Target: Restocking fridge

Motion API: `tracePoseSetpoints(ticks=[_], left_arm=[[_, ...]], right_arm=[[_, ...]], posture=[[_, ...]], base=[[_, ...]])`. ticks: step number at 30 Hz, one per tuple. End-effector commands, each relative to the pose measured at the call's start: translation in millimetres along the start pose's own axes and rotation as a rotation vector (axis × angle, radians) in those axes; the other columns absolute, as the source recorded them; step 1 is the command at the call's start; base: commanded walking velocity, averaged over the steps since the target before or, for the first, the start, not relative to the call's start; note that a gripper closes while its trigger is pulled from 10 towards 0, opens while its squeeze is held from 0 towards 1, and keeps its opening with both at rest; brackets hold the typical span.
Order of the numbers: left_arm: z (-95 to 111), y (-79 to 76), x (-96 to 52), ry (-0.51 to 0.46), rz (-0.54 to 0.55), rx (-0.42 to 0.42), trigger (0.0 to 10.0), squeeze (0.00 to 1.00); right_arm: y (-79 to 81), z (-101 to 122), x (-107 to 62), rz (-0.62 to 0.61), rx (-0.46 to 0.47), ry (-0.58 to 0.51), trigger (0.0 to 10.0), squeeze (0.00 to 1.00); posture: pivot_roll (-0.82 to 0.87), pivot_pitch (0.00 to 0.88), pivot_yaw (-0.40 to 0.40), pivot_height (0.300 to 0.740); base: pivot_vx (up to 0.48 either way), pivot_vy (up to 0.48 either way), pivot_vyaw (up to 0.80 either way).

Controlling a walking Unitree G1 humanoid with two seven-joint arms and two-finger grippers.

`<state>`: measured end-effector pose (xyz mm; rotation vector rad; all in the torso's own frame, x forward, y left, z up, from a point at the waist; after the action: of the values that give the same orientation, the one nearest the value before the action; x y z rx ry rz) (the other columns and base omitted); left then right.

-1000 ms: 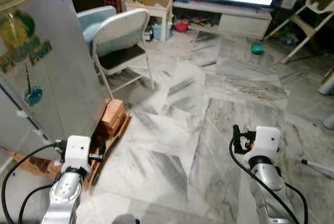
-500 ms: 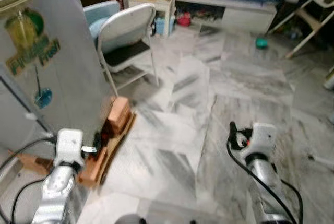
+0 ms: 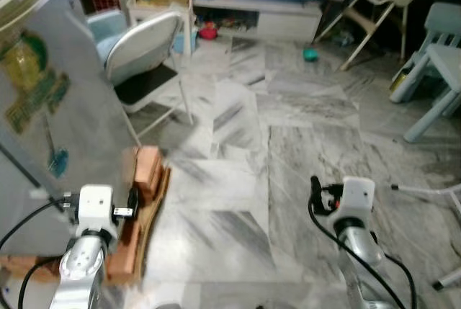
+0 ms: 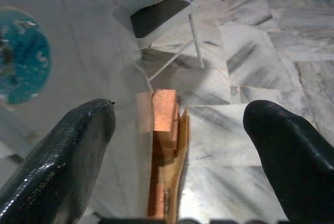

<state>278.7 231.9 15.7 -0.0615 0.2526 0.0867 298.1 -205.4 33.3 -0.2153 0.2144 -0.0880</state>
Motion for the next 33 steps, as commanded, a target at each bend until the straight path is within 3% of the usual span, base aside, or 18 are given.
tracePoseSetpoints(ticks=[1,13,17,21,24,28,31,33], left_arm=[[1,-6.1,1.8,-0.006,-0.005,-0.004,10.0,0.0],[6,0.1,3.9,-0.034,0.026,0.03,10.0,0.0],[7,-3.5,5.6,-0.033,-0.002,0.034,10.0,0.0],[6,-13.8,9.4,-0.002,-0.102,0.035,10.0,0.0],[8,-17.9,9.9,-0.002,-0.15,0.075,10.0,0.0],[13,-20.9,12.0,0.001,-0.174,0.023,10.0,0.0],[25,-23.7,14.0,-0.056,-0.163,0.01,10.0,0.0],[34,-27.5,15.9,-0.085,-0.158,-0.057,10.0,0.0]], right_arm=[[-2.6,-1,-1.7,0.007,0.005,-0.001,10.0,0.0],[-0.9,0,0.7,0.029,0.007,-0.005,10.0,0.0],[-0.2,1,2.0,0.036,0.01,-0.008,10.0,0.0],[-1.3,2,3.3,0.039,0.009,-0.01,10.0,0.0],[-1.6,2,3.5,0.042,0.008,-0.011,10.0,0.0],[-2.4,3,3.5,0.039,0.008,-0.013,10.0,0.0],[-2.3,1,1.7,0.041,0.003,-0.002,10.0,0.0],[-2.8,-4,-1.3,0.052,-0.04,0.019,10.0,0.0]], posture=[[0.01,0.0,-0.04,0.74],[0.02,0.0,-0.054,0.74],[0.01,0.0,-0.058,0.74],[0.02,0.0,-0.064,0.74],[0.01,0.0,-0.062,0.74],[0.01,0.0,-0.06,0.74],[0.01,0.0,-0.066,0.74],[0.01,0.0,-0.072,0.74]], base=[[0.0,0.48,0.0],[0.0,0.383,0.0],[0.0,0.0,0.0],[0.0,0.0,0.0],[0.0,0.0,0.0],[0.0,0.0,0.0],[0.0,0.0,0.0],[0.0,0.0,0.0]])
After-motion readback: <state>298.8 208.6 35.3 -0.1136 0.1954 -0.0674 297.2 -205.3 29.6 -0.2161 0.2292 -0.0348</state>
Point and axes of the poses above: a point about 5 cm out from each wrist's last joint towards the gripper, its own x axis pointing out of the wrist towards the gripper, its own z axis along the axis of the wrist's last joint, y = z × x, the point moved 5 cm from there along x, pointing out of the wrist towards the gripper, and after that the axes turned 12 degrees about -x, right-handed, at the moved point
